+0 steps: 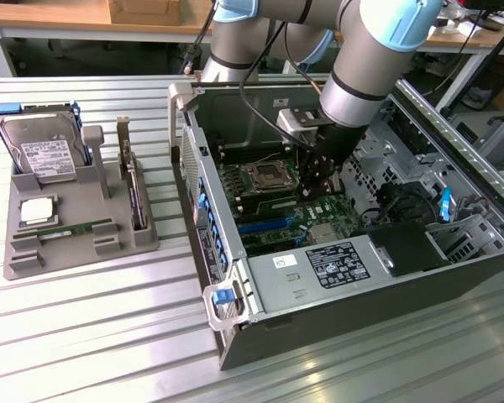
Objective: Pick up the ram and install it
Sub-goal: 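Insert the ram into the slot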
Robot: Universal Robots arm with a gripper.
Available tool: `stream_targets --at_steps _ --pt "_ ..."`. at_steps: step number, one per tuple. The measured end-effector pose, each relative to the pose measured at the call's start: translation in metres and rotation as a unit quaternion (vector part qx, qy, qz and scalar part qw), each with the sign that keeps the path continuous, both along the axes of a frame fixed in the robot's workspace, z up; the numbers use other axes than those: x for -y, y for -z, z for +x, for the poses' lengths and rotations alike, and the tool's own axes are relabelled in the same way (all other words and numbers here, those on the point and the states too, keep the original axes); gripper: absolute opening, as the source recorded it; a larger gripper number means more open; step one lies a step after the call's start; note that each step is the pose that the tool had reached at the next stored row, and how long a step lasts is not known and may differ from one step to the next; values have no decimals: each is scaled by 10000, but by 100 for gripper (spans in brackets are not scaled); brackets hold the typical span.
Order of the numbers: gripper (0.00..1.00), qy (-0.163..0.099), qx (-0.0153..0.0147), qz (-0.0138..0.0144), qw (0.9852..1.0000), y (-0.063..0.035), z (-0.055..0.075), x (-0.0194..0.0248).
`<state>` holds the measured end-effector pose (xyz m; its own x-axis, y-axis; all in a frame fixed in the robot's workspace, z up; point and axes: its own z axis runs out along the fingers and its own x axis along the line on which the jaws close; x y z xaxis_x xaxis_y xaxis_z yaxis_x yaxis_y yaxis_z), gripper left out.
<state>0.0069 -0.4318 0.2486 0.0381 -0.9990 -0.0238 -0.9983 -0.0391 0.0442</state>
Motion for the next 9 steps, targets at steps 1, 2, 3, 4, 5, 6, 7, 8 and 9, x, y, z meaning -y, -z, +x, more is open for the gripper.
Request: stream_targets --at_steps 1,2,3,4,5,6,7,8,9 --pt "12 0 0 0 10000 7 0 0" --pt "12 0 0 0 10000 16 0 0" --pt "12 0 0 0 10000 22 0 0" --pt "12 0 0 0 10000 30 0 0" --pt "12 0 0 0 10000 38 0 0" --pt "12 0 0 0 10000 46 0 0" --pt "12 0 0 0 10000 53 0 0" --pt "12 0 0 0 10000 66 0 0" --pt "12 0 0 0 10000 74 0 0"
